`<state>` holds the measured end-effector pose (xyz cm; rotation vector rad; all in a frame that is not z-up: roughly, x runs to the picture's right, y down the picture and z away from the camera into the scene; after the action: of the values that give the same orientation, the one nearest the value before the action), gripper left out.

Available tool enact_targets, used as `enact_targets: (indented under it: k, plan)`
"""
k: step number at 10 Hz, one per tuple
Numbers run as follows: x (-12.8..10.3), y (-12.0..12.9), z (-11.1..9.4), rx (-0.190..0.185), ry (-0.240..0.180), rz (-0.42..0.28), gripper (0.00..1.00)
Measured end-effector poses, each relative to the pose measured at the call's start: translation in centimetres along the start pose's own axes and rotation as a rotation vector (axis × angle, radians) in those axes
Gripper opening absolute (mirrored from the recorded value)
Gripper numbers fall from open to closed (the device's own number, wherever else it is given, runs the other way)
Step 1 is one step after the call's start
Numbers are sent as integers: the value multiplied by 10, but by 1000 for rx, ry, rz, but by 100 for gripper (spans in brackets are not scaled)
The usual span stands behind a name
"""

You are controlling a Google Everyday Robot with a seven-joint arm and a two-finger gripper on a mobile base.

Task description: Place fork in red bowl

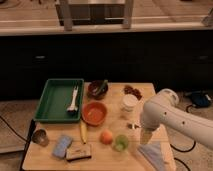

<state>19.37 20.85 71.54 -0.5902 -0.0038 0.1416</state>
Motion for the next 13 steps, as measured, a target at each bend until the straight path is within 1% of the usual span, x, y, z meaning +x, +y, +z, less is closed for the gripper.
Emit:
enact_targets:
  k: [2, 5, 7, 10, 13]
  plan:
    - [-2, -6, 18, -9, -6, -37, 80]
    - [2, -17, 39, -24, -13, -60, 80]
    - [11, -24, 55, -36, -15, -61, 80]
    - [26, -34, 73, -52, -12, -48, 80]
    - [35, -39, 89, -65, -10, -42, 80]
